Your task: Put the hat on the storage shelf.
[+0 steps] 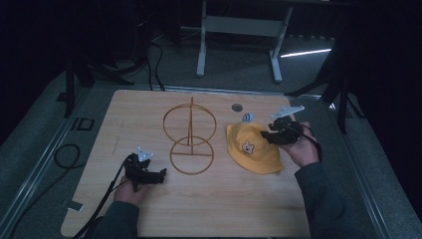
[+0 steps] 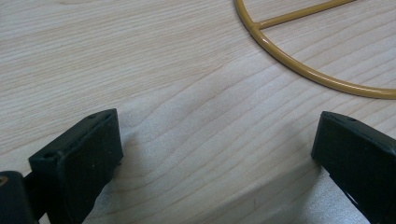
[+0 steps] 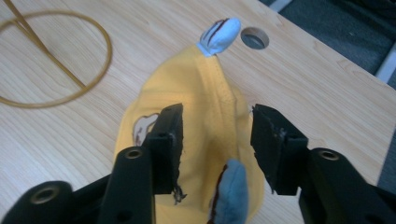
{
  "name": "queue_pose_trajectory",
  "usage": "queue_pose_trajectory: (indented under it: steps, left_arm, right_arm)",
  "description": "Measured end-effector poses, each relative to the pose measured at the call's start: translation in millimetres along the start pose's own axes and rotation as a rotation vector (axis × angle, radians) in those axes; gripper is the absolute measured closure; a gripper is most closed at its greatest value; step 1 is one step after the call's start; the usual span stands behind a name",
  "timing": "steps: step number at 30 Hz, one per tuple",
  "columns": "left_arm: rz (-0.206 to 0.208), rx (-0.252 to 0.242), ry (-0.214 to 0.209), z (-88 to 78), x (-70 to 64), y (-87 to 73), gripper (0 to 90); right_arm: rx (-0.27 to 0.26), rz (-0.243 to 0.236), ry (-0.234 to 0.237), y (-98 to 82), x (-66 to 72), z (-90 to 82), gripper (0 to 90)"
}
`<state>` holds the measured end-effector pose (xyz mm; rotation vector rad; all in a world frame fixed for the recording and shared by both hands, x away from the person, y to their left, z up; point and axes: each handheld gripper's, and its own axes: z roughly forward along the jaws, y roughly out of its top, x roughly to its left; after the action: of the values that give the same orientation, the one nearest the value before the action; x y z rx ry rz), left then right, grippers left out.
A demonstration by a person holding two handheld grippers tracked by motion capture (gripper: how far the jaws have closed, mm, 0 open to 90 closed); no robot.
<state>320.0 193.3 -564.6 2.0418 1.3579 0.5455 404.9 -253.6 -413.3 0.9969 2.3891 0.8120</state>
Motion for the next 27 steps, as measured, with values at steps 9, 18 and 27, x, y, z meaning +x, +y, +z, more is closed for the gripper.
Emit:
queue_pose_trajectory:
  steps: [9, 18, 27]
  left_arm:
    - [-0.002, 0.0, 0.0, 0.0, -0.1, 0.0, 1.9]
    - [-0.001, 0.0, 0.0, 0.0, -0.1, 0.0, 1.9]
    - [-0.001, 0.0, -0.001, 0.0, -0.1, 0.0, 1.9]
  right_arm:
    - [0.075, -0.025, 0.053, 12.6, -5.6, 9.3, 60.1]
    - [0.136, -0.038, 0.078, 21.7, -10.7, 15.7, 58.4]
    - [0.257, -0.037, 0.128, 31.0, -18.3, 30.8, 56.6]
